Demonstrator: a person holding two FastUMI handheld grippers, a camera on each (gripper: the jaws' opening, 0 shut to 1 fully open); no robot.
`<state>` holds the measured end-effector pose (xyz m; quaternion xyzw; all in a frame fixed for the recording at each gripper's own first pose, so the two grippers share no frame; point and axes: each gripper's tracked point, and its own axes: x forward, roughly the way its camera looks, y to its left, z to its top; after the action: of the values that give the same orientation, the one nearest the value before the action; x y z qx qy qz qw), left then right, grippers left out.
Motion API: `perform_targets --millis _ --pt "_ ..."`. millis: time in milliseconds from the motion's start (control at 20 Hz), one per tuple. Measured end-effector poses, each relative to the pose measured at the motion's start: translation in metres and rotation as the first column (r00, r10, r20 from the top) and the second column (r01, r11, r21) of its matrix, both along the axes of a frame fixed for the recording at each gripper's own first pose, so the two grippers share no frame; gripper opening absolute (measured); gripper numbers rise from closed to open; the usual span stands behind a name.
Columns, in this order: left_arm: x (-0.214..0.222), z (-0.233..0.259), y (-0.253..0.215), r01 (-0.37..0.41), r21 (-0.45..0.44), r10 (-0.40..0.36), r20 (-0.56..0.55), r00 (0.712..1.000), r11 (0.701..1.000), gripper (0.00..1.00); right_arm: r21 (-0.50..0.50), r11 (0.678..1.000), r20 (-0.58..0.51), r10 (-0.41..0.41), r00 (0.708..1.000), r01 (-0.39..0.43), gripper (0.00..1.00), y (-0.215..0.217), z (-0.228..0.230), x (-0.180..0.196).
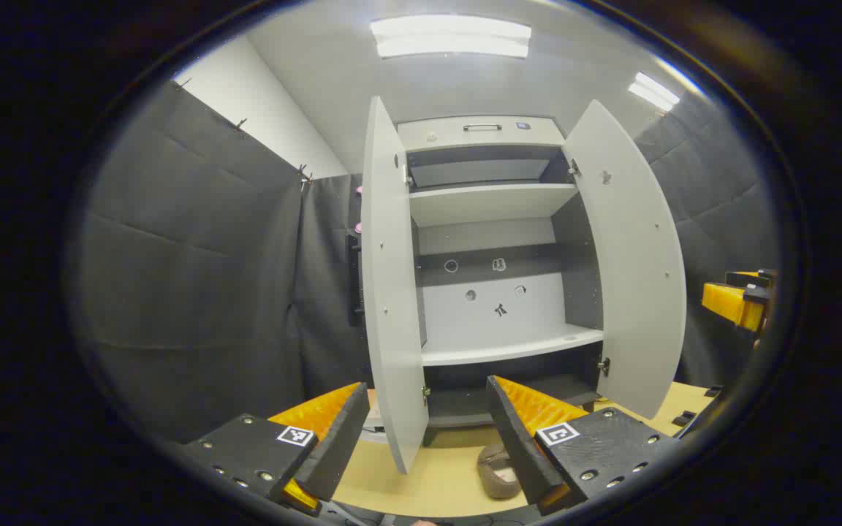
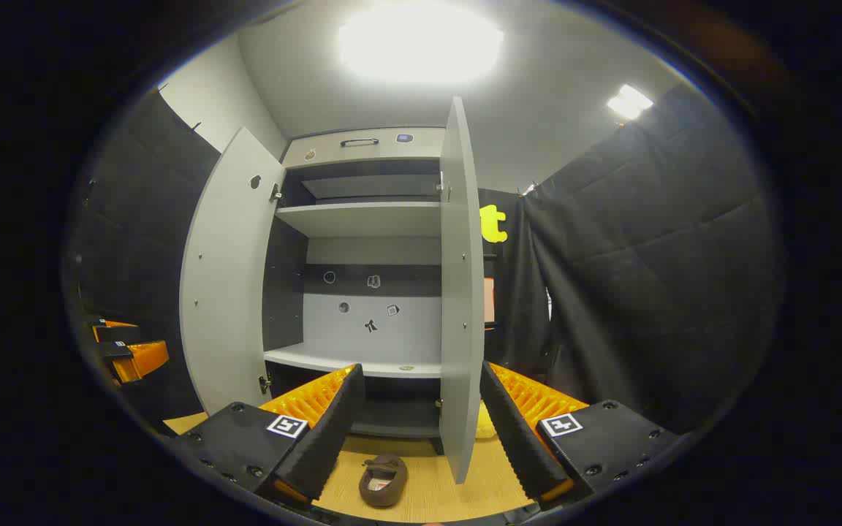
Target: Grab one shoe with the right hand and put it into the shoe cabinet, grab the other shoe with the left hand and put it into the shoe cabinet; then close the right door with the right hand and the left door with the left hand.
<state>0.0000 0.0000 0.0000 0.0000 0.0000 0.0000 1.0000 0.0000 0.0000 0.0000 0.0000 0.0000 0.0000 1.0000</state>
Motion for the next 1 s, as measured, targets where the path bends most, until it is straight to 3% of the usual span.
perform_targets --millis 400,650,1000 --pt "0.006 0.005 0.008 -0.008 -0.001 0.008 0.001 1.000 1.000 0.99 -0.015 1.000 -0.009 -0.005 1.000 0.005 1.00 -0.001 -0.002 0.001" --pt "0.010 0.007 0.009 -0.022 -0.003 0.022 0.012 1.000 1.000 0.99 -0.020 1.000 -0.008 0.009 1.000 -0.009 0.96 -0.001 -0.003 0.005" --pt "0.011 0.015 -0.004 -0.063 0.008 0.063 0.028 0.998 0.998 0.99 -0.018 0.995 -0.040 0.093 0.995 -0.094 0.96 0.005 -0.019 0.024"
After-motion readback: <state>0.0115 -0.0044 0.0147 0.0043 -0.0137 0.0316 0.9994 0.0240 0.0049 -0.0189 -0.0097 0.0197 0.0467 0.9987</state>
